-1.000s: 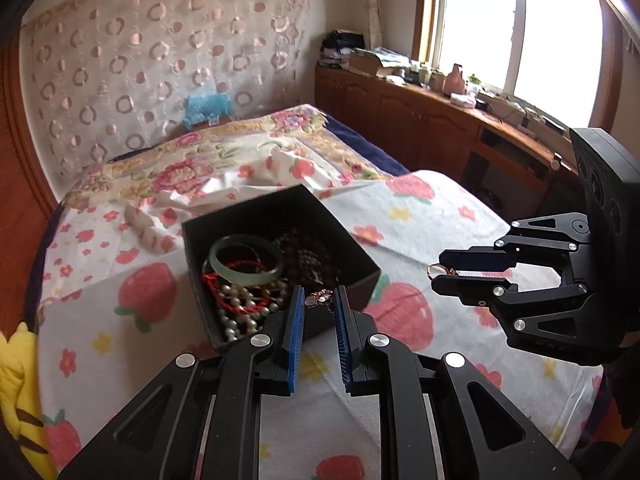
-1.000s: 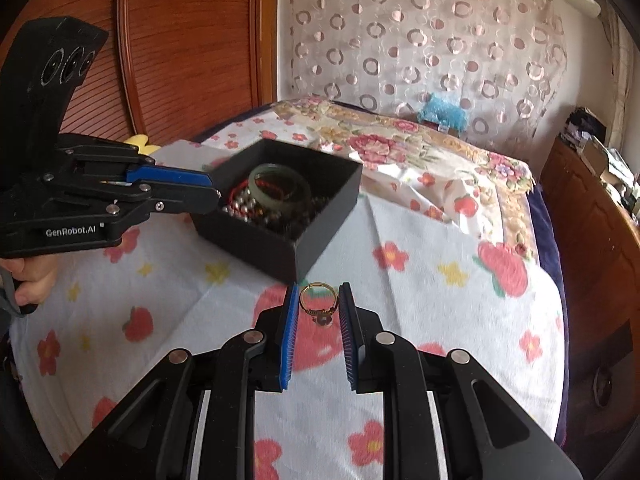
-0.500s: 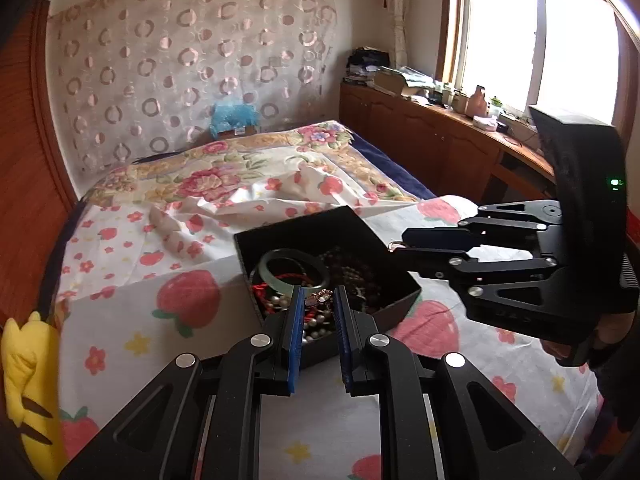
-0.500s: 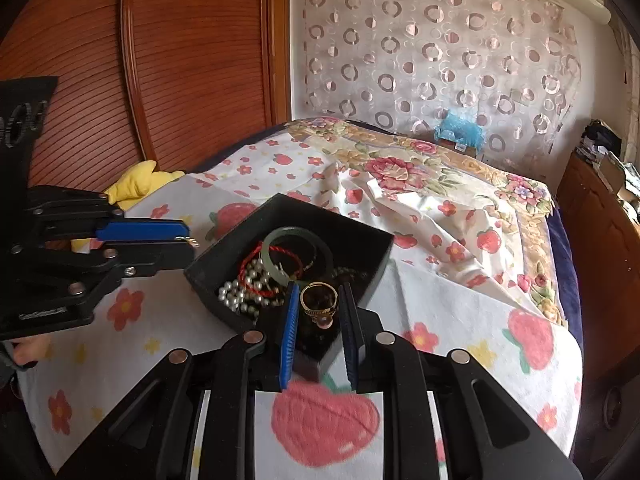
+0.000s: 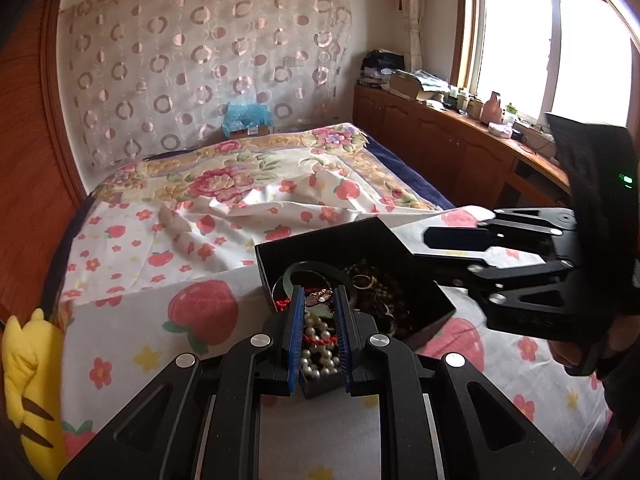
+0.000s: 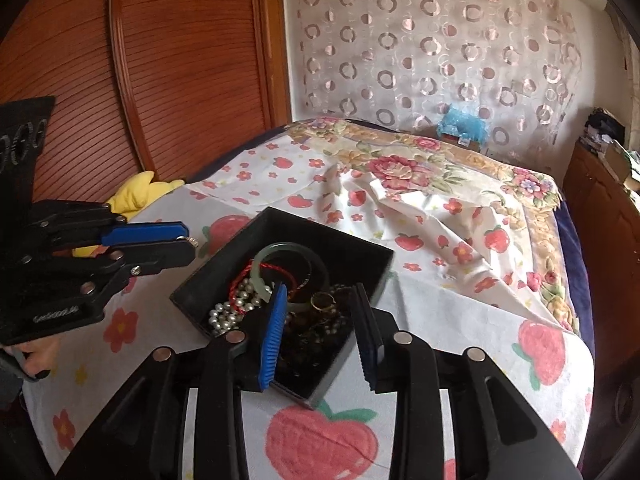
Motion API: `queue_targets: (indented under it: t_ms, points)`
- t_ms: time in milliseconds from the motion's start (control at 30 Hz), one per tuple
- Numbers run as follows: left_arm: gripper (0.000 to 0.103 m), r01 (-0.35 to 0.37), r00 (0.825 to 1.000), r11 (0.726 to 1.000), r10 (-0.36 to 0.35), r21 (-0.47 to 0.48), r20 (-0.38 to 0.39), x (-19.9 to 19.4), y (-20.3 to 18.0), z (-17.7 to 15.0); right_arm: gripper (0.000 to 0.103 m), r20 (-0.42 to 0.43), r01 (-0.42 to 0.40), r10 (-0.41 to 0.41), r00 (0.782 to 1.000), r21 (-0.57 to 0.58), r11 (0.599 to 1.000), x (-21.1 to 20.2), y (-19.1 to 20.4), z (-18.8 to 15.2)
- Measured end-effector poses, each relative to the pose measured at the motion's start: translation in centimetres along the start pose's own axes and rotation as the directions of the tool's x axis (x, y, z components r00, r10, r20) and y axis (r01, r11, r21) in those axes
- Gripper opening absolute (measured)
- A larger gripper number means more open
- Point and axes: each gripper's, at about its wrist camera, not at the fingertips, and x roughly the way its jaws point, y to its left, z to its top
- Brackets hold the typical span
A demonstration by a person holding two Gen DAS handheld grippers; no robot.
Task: Organize jewelry
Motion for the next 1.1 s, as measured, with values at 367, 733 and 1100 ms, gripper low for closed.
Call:
queue_targets:
  t_ms: [367, 733, 1100]
  points:
    - [0.014, -0.014, 0.999, 1.000, 0.014, 0.016, -0.038, 3.7, -0.3, 2.0, 0.036, -0.005, 0.046, -0.046, 0.999, 0.019, 0.999, -1.3, -0.9, -1.8]
    - [0.044, -0.050, 0.998, 0.999, 0.050, -0.010, -0.028, 2.3, -0.8, 1.1, 0.036, 0.014, 0.057, -0.057, 0.998, 0.061, 0.997, -2.8, -1.3, -3.1]
    - [0.078, -0.141, 0.989, 0.989, 0.142, -0.037, 0.030, -4.1, -1.7, -1.4, 0.057, 0.061, 0.078, -0.084, 0.995, 0.097, 0.992, -6.5, 0.6, -4.7]
